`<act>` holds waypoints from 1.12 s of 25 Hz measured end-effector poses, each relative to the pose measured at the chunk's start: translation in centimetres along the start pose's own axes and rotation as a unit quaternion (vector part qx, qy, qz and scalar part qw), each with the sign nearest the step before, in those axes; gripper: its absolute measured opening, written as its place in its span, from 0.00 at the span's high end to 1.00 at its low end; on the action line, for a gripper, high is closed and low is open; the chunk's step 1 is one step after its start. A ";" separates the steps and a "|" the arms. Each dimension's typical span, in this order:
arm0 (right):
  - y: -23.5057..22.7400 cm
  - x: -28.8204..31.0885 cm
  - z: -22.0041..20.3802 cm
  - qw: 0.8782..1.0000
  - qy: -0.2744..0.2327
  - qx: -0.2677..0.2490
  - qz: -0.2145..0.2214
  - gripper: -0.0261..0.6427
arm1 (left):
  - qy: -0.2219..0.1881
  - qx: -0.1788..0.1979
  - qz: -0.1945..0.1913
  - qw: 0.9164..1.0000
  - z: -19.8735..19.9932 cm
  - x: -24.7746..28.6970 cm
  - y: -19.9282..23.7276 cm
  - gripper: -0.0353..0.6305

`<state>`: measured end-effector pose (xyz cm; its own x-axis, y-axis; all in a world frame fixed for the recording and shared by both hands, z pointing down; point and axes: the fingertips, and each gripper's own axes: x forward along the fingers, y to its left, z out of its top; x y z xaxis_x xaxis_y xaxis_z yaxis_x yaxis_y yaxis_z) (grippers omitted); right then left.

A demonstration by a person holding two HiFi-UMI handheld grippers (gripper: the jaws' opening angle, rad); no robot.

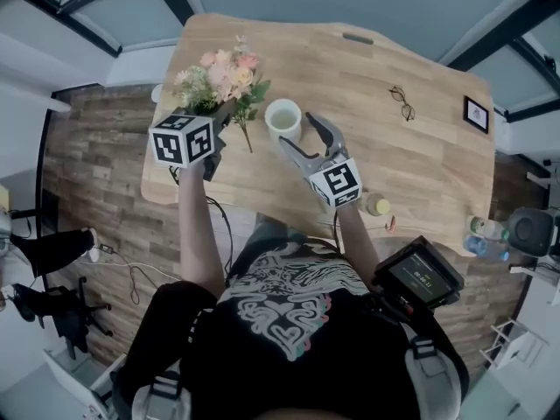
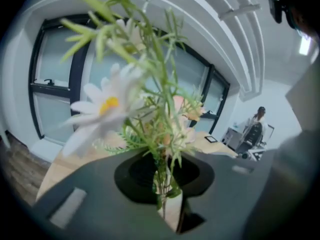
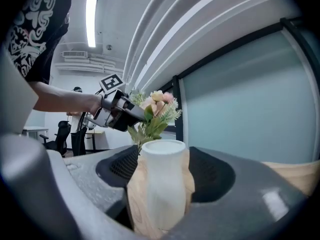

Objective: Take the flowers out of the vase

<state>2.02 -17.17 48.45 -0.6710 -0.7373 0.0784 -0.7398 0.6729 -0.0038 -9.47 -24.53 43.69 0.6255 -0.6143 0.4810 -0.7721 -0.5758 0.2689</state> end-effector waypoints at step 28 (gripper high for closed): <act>-2.2 -0.8 -0.8 0.998 -0.012 0.065 -0.004 0.48 | 0.135 -0.089 -0.002 0.987 -12.7 10.8 3.9 0.84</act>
<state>4.25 -17.96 49.21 -0.6649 -0.7449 0.0551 -0.7443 0.6545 -0.1331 -7.16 -26.54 60.53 0.5945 -0.4321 0.6781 -0.7923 -0.4589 0.4022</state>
